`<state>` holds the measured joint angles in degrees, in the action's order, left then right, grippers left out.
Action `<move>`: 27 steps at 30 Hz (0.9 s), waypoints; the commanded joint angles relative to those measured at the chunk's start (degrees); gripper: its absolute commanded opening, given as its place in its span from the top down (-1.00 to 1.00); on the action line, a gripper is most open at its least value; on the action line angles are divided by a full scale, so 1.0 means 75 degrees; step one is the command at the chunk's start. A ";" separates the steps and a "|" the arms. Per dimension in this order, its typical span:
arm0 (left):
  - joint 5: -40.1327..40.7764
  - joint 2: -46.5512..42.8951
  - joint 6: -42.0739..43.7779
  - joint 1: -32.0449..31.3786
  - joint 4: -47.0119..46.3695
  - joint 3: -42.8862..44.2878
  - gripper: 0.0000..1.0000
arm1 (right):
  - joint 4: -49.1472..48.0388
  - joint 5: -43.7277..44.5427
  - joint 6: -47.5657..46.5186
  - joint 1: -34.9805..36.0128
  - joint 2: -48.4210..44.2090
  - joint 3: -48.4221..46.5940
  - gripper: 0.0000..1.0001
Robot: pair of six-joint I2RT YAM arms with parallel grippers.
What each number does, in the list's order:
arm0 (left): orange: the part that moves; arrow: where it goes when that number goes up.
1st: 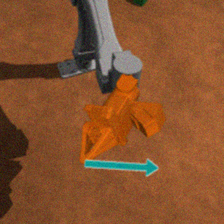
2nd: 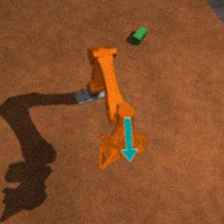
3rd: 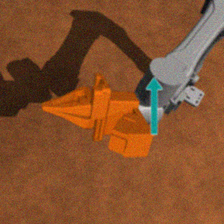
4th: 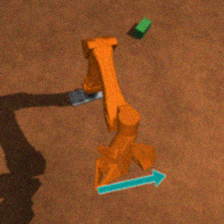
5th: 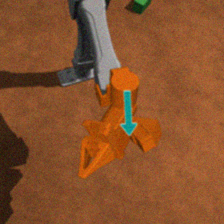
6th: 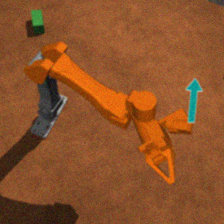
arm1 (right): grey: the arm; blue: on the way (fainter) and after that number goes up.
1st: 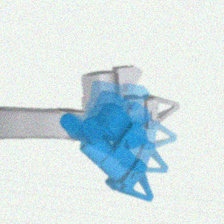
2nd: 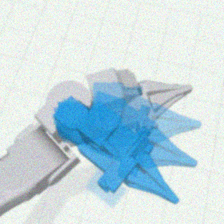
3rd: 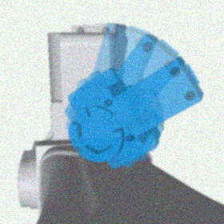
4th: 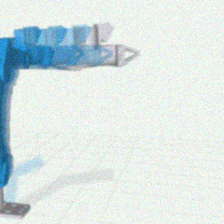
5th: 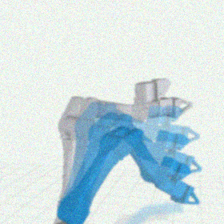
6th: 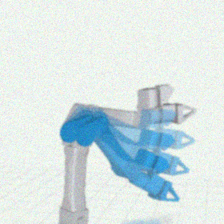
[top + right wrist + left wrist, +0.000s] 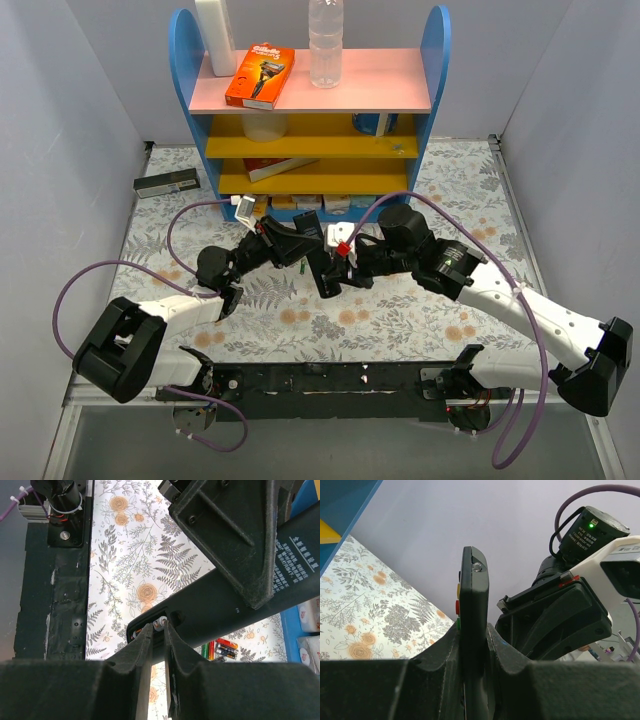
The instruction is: Load the batteries into the remote control
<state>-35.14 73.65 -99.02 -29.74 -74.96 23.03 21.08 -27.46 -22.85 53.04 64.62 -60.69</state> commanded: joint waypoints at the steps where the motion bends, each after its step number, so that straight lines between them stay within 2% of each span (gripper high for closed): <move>1: 0.0091 -0.0140 -0.0086 0.0004 -0.0365 0.0340 1.00 | 0.0084 -0.0135 -0.0105 0.0007 0.0126 -0.0287 0.58; 27: 0.0103 -0.0163 -0.0238 0.0004 -0.0283 0.0375 1.00 | 0.0318 -0.0147 -0.0398 0.0007 0.0349 -0.0405 0.57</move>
<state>-35.35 73.80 -99.11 -29.71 -74.54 23.14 21.30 -28.86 -24.38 53.04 66.50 -61.73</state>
